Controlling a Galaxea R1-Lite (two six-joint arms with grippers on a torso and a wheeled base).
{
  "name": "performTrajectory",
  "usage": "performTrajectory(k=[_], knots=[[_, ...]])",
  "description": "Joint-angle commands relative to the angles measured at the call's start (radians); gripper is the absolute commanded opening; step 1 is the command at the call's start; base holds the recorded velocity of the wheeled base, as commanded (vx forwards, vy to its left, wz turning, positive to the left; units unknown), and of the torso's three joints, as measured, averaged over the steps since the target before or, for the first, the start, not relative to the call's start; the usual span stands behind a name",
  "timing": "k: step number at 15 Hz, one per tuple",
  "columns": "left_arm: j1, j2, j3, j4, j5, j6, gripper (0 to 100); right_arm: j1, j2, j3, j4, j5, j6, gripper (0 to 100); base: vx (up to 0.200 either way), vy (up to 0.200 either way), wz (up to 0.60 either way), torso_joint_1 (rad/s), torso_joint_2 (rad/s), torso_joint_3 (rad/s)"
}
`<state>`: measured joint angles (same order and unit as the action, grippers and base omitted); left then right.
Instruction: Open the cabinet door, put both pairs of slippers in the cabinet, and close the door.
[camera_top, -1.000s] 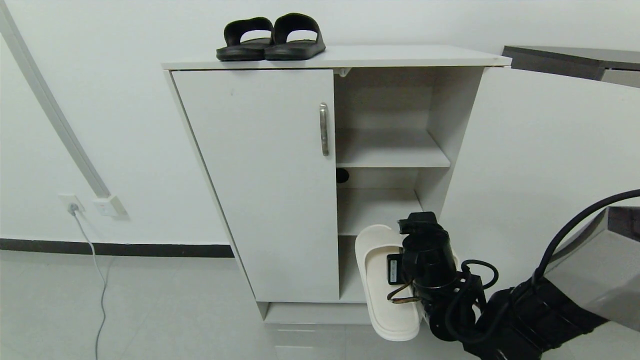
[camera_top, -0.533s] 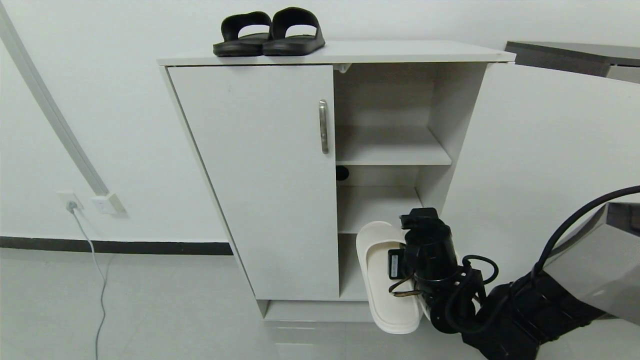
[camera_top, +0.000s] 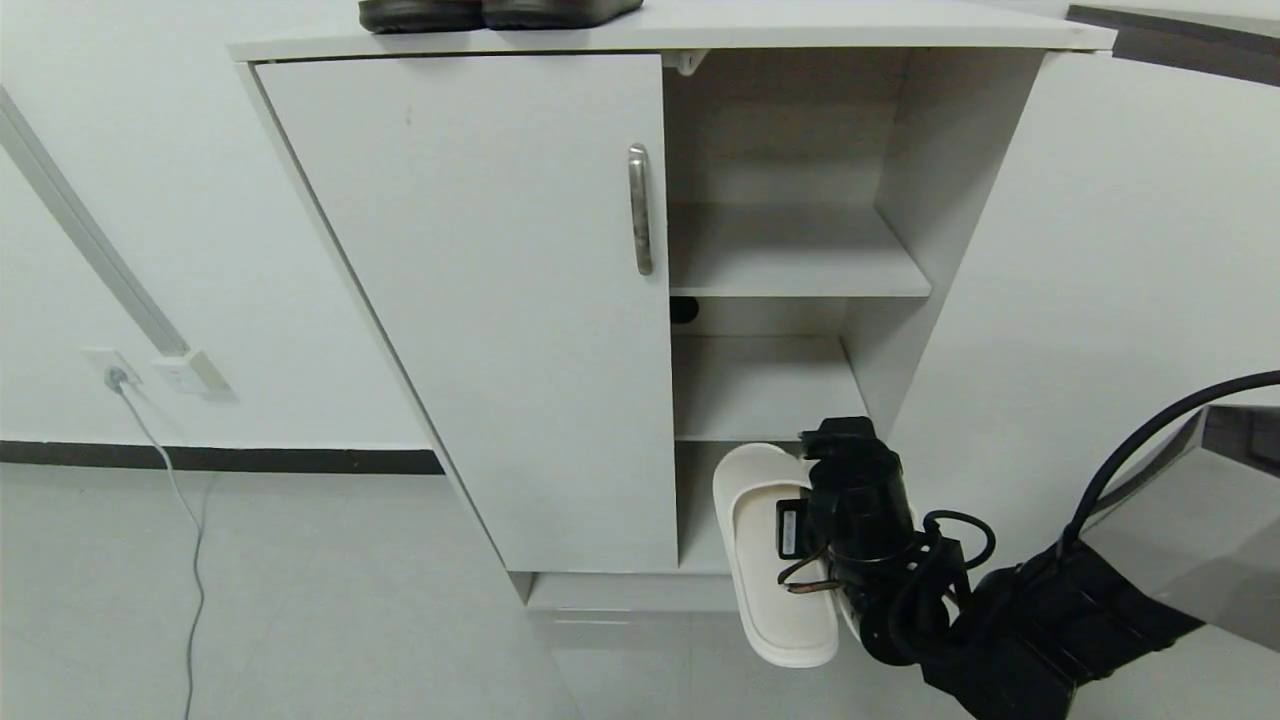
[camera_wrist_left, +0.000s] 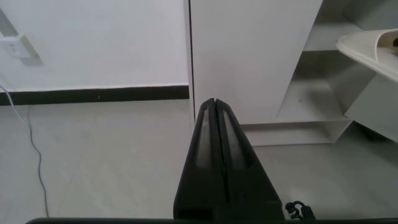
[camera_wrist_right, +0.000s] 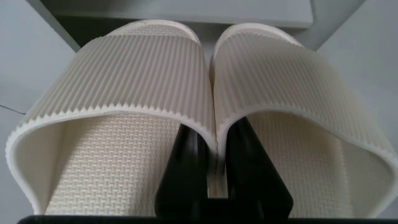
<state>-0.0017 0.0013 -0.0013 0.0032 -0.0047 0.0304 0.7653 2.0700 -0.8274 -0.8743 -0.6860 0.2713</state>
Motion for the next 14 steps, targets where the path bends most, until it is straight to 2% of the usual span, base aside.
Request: performTrajectory(k=[1,3,5,8,10,14], knots=[[0.000,0.002,0.001,0.000,0.000,0.000,0,0.000,0.002,0.002,-0.003,-0.001,0.000,0,0.000,0.000,0.00,-0.002,0.01,-0.193],[0.000,0.002,0.001,0.000,0.000,0.000,0,-0.001,0.013,0.005,-0.023,-0.001,0.000,0,0.000,0.000,0.00,0.000,0.01,-0.202],[0.000,0.002,0.001,-0.002,0.002,-0.003,0,-0.017,0.047,0.007,-0.098,-0.001,-0.020,0,0.000,0.000,0.00,0.007,0.00,-0.198],[0.000,0.000,0.001,-0.002,0.005,-0.006,0,-0.027,0.099,0.024,-0.305,0.019,-0.122,0,0.000,0.000,0.00,0.002,0.00,-0.038],[0.000,0.000,0.001,-0.002,0.005,-0.006,0,-0.041,0.130,0.037,-0.374,0.029,-0.158,0,0.000,0.000,0.00,0.000,0.00,0.000],[0.000,0.000,0.001,-0.002,0.005,-0.010,0,-0.043,0.140,0.033,-0.394,0.046,-0.158,0,0.000,0.000,0.00,0.000,0.00,0.000]])
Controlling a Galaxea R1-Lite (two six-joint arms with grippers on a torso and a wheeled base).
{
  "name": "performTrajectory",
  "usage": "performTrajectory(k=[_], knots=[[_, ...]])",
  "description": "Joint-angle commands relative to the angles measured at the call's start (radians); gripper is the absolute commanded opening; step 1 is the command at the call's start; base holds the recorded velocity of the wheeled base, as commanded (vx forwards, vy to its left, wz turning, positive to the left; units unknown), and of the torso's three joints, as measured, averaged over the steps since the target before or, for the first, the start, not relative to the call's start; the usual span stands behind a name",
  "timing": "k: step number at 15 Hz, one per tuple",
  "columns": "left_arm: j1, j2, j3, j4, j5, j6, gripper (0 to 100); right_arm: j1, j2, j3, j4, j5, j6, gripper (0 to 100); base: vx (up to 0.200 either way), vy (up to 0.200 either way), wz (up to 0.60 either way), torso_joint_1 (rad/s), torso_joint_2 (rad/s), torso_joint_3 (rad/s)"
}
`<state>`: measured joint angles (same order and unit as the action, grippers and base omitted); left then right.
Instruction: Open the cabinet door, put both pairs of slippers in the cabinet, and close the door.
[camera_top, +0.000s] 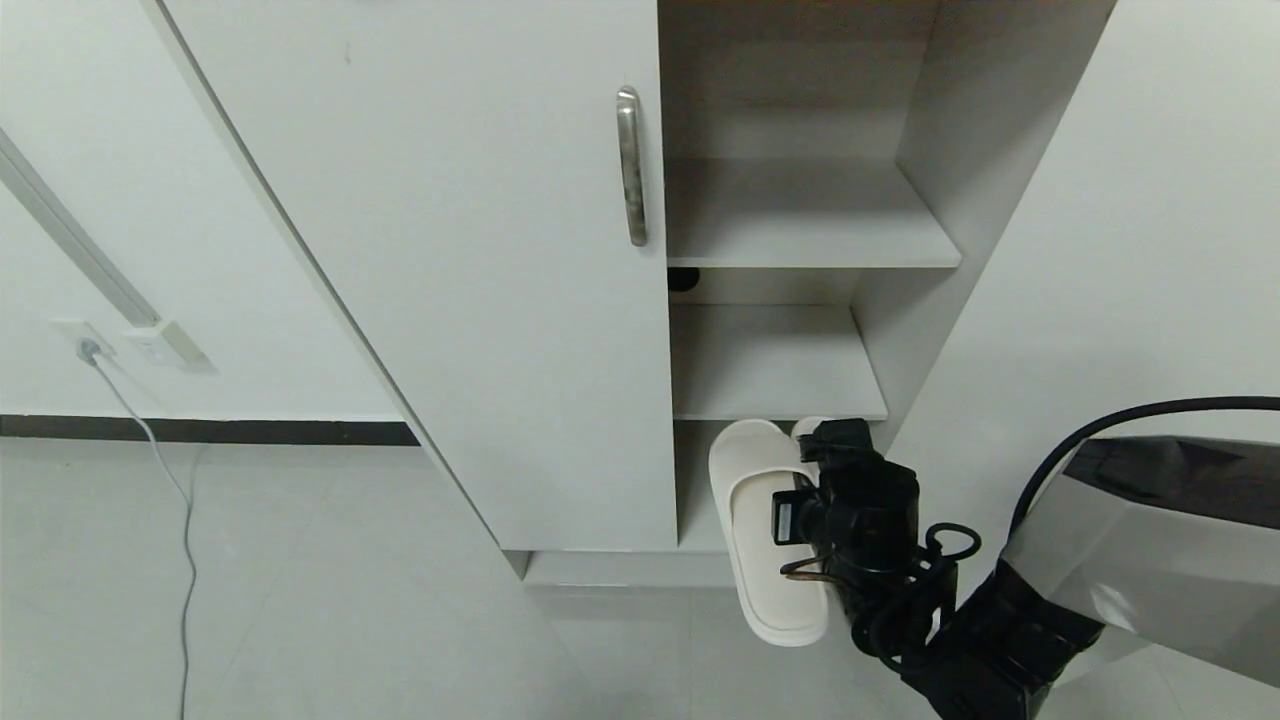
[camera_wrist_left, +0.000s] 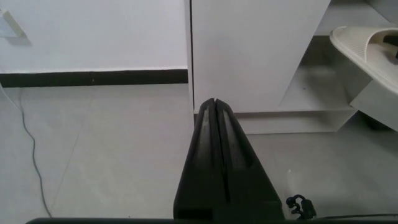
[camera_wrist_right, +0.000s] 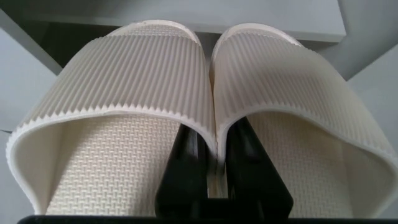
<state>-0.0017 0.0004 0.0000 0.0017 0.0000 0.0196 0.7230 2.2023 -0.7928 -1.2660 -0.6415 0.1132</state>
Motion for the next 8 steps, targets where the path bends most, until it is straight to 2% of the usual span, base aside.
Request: performTrajectory(k=[1,3,8], knots=[[0.000,0.001,0.000,0.000,0.000,0.002,0,0.000,0.008,-0.005,-0.003,0.003,-0.001,0,0.000,0.000,0.00,0.000,0.00,0.000],[0.000,0.001,0.000,0.000,0.002,-0.001,0,0.001,0.004,-0.008,-0.004,0.003,-0.015,0,0.000,0.000,0.00,0.000,0.00,0.000],[0.000,0.001,0.000,0.000,0.002,-0.001,0,0.000,-0.006,-0.019,-0.004,0.003,-0.023,0,0.200,0.000,0.00,0.004,0.00,0.001]])
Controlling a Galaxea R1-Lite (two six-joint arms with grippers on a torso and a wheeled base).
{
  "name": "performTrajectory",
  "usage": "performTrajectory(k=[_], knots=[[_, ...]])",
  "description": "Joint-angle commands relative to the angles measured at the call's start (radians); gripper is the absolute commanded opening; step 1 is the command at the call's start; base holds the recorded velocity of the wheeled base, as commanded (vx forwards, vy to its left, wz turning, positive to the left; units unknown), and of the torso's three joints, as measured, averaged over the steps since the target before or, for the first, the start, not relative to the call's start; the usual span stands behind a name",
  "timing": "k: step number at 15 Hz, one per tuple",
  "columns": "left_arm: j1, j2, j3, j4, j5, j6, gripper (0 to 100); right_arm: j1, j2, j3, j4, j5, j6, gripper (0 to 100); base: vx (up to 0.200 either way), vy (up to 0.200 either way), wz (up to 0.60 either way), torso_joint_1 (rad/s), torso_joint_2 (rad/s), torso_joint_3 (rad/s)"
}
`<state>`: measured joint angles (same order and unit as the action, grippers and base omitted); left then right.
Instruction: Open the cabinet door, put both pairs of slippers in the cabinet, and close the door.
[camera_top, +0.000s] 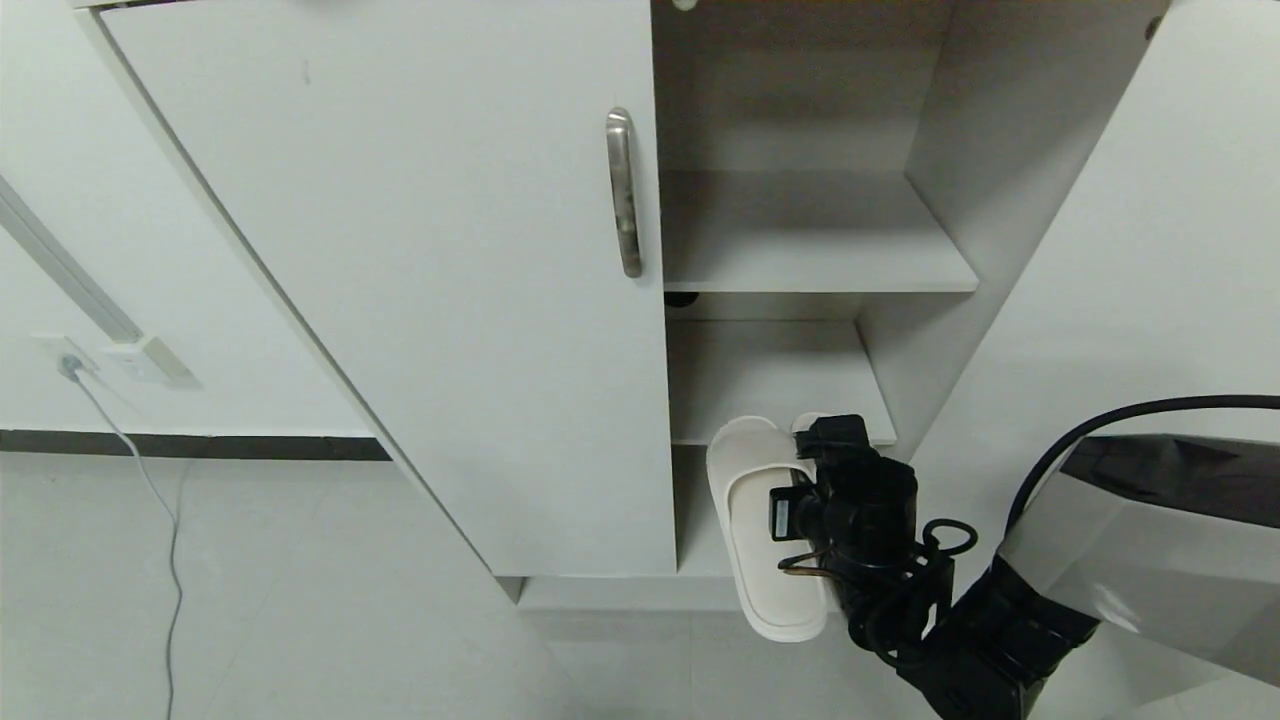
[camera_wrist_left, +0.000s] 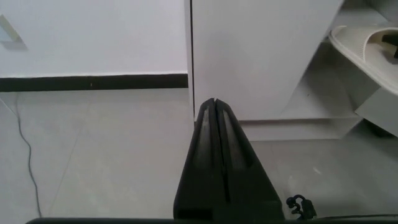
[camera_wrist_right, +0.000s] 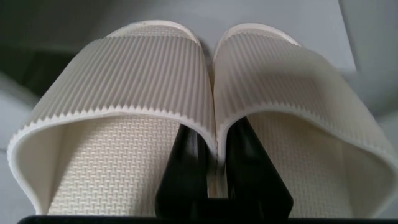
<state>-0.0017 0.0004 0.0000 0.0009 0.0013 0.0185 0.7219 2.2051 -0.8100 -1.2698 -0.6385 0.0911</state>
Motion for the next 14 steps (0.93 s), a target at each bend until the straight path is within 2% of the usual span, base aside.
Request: performTrajectory(k=[1,4,10,14], knots=[[0.000,0.001,0.000,0.001,0.000,0.000,0,0.001,-0.012,-0.001,0.000,0.000,-0.001,0,0.200,0.000,0.00,0.002,0.00,0.002],[0.000,0.001,0.000,0.001,0.000,0.001,0,-0.002,-0.007,-0.005,-0.003,0.000,-0.001,0,0.200,0.000,0.00,0.004,0.00,0.001],[0.000,0.001,0.000,0.001,0.000,0.001,0,-0.019,0.010,-0.024,-0.011,0.003,-0.001,0,0.000,0.000,0.00,0.000,0.00,0.000],[0.000,0.001,0.000,0.001,0.000,0.001,0,-0.053,0.065,-0.117,-0.005,0.010,-0.019,0,0.000,0.000,0.00,0.000,0.00,0.000]])
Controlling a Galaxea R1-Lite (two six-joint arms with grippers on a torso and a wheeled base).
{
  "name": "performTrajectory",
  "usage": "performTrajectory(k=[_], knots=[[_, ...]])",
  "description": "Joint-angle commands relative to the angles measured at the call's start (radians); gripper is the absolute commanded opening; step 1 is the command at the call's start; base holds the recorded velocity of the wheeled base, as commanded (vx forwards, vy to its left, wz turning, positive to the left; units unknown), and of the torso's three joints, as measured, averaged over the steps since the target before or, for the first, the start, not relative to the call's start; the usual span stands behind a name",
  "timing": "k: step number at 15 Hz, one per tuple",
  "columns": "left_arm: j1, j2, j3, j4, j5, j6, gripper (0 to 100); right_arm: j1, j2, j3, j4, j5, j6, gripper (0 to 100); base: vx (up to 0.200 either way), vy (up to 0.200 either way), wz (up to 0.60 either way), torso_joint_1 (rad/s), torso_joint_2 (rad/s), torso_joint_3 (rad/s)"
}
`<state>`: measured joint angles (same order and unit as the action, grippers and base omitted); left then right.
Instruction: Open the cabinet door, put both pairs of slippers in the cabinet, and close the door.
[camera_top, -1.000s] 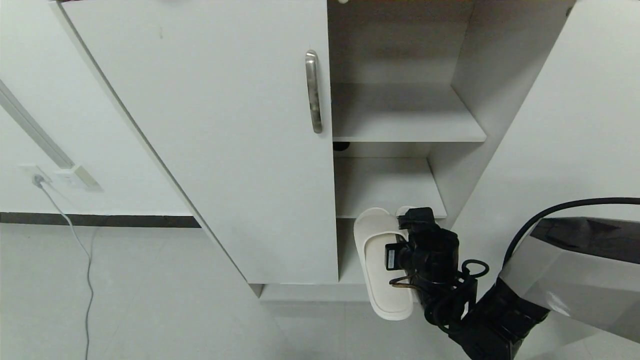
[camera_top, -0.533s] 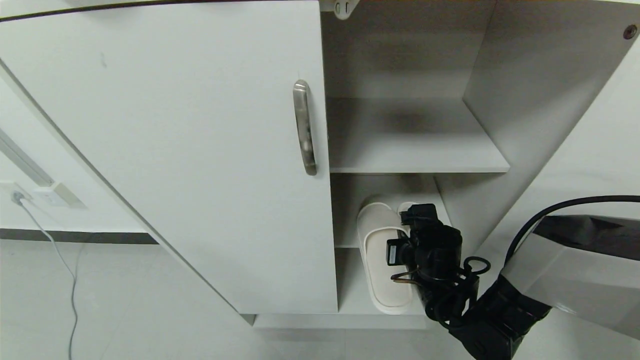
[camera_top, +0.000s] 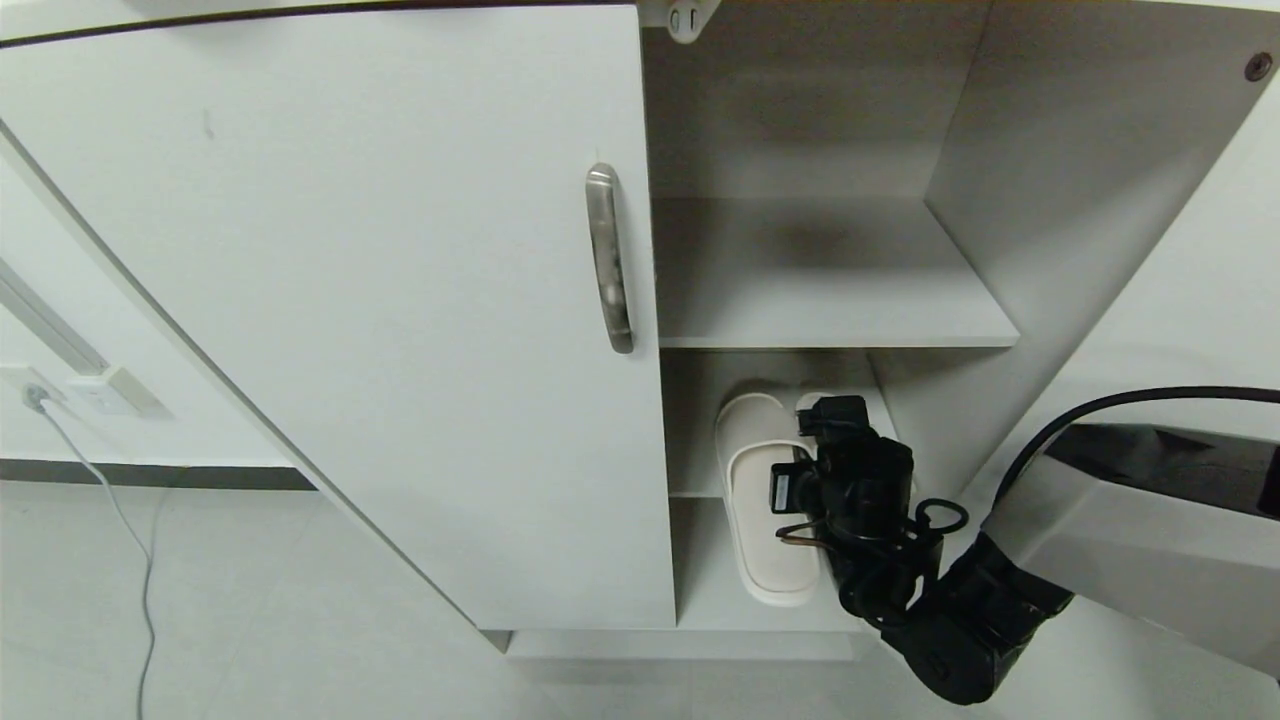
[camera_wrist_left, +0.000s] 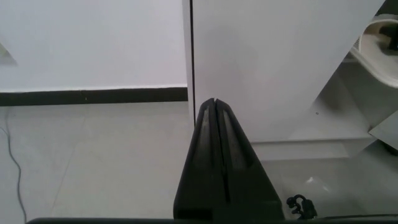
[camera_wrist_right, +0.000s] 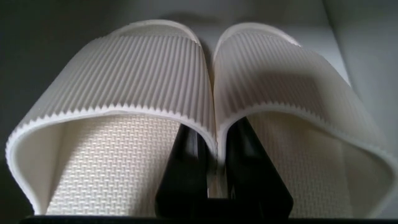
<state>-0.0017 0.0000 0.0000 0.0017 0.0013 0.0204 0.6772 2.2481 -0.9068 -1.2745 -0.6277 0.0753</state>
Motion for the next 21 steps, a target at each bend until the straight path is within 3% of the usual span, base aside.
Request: performTrajectory(k=[1,10,21], knots=[[0.000,0.002,0.000,0.000,0.000,0.000,0,-0.019,0.031,-0.044,0.014,0.020,-0.017,0,0.000,0.000,0.00,0.000,0.00,0.000],[0.000,0.002,0.000,0.000,0.002,0.000,0,-0.061,0.120,-0.414,0.230,0.042,-0.075,0,0.000,0.000,0.00,0.000,0.00,0.000],[0.000,0.002,0.000,0.000,0.002,0.000,0,-0.116,0.192,-0.549,0.256,0.042,-0.089,0,0.000,0.000,0.00,0.000,0.00,0.000]])
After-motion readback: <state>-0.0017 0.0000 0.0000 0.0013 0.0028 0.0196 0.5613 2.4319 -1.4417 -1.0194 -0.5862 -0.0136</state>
